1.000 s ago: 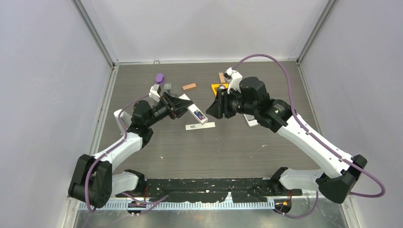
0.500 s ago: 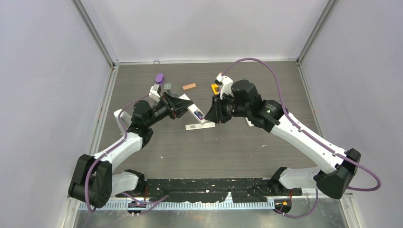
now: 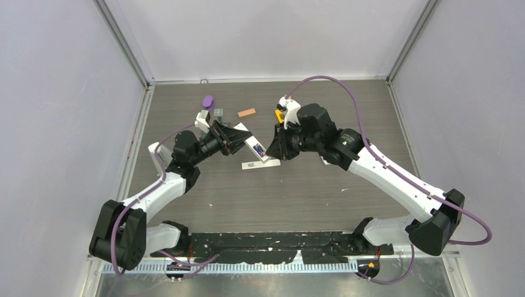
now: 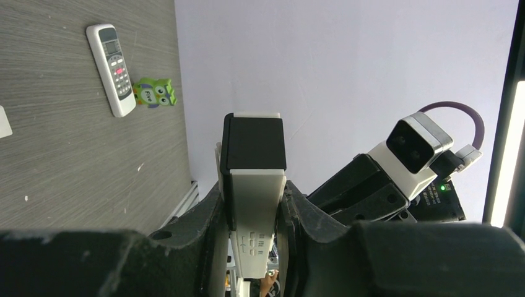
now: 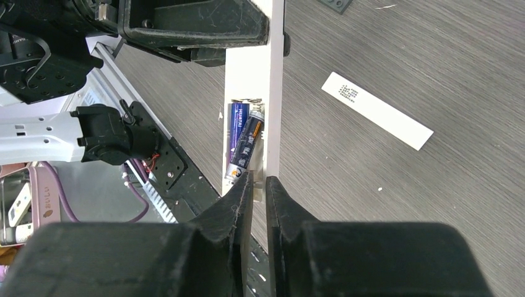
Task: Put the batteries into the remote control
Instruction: Load the battery into the remote control.
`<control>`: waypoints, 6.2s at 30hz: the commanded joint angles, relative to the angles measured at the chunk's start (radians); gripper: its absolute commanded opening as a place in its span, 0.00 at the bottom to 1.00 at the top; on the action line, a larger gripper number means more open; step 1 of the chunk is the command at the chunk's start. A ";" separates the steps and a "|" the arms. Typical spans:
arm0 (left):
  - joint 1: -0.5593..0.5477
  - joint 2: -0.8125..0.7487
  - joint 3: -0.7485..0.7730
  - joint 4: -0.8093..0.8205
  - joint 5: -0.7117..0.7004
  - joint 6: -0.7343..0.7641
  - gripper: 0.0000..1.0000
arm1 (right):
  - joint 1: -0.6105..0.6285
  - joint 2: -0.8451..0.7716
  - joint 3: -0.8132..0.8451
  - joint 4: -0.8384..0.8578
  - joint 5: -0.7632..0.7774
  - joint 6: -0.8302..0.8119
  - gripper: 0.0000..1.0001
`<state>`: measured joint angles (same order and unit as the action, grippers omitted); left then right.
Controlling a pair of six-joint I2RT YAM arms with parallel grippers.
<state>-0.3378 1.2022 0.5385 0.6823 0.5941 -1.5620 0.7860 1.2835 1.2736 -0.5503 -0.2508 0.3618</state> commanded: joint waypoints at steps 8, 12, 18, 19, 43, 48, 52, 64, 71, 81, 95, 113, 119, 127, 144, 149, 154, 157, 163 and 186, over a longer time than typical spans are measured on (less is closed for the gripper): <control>-0.007 -0.011 0.048 0.023 -0.029 0.017 0.00 | 0.007 -0.053 0.039 0.042 0.068 -0.004 0.21; -0.007 -0.017 0.051 0.006 -0.033 0.020 0.00 | 0.007 -0.074 0.031 0.066 0.041 -0.017 0.27; -0.007 -0.017 0.053 -0.003 -0.037 0.020 0.00 | 0.013 -0.066 0.022 0.081 -0.046 -0.042 0.22; -0.007 -0.017 0.052 -0.004 -0.037 0.020 0.00 | 0.016 -0.063 0.025 0.079 -0.058 -0.044 0.21; -0.007 -0.022 0.092 0.021 0.031 0.088 0.00 | 0.029 0.034 0.085 0.011 0.066 0.037 0.12; -0.009 -0.029 0.110 0.027 0.050 0.112 0.00 | 0.029 0.058 0.105 0.010 0.043 0.039 0.12; -0.010 -0.022 0.106 0.072 0.063 0.102 0.00 | 0.029 0.075 0.119 -0.002 0.037 0.044 0.12; -0.020 -0.016 0.134 0.158 0.150 0.115 0.00 | -0.095 0.113 0.059 0.009 -0.112 0.170 0.08; -0.039 0.008 0.153 0.210 0.212 0.113 0.00 | -0.108 0.133 0.065 0.041 -0.184 0.185 0.08; -0.047 0.023 0.151 0.285 0.234 0.100 0.00 | -0.145 0.154 0.042 0.055 -0.263 0.223 0.07; -0.045 0.014 0.140 0.132 0.131 0.164 0.00 | -0.145 -0.012 -0.013 0.242 -0.369 0.167 0.32; -0.039 0.036 0.133 0.218 0.133 0.063 0.00 | -0.148 -0.083 -0.117 0.199 -0.346 0.009 0.68; -0.040 0.078 0.138 0.422 0.206 -0.010 0.00 | -0.150 -0.069 -0.144 0.294 -0.438 0.070 0.60; -0.040 0.111 0.149 0.557 0.241 -0.062 0.00 | -0.155 -0.038 -0.155 0.410 -0.529 0.158 0.29; -0.040 0.072 0.146 0.443 0.225 0.025 0.00 | -0.165 -0.040 -0.155 0.435 -0.511 0.209 0.59; -0.040 0.057 0.143 0.392 0.226 0.066 0.00 | -0.174 -0.076 -0.166 0.461 -0.504 0.212 0.77; -0.040 0.049 0.141 0.382 0.222 0.078 0.00 | -0.180 -0.086 -0.178 0.462 -0.500 0.200 0.80; -0.040 0.036 0.140 0.360 0.220 0.098 0.00 | -0.180 -0.082 -0.189 0.448 -0.497 0.181 0.80; -0.040 -0.005 0.149 0.243 0.212 0.181 0.00 | -0.171 -0.071 -0.194 0.437 -0.485 0.148 0.82; -0.044 -0.029 0.164 0.195 0.224 0.214 0.00 | -0.133 0.017 -0.162 0.433 -0.463 0.158 0.48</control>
<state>-0.3748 1.2011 0.6540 0.8307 0.8116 -1.3449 0.6533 1.2793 1.0740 -0.1265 -0.7475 0.5339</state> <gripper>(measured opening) 0.293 0.488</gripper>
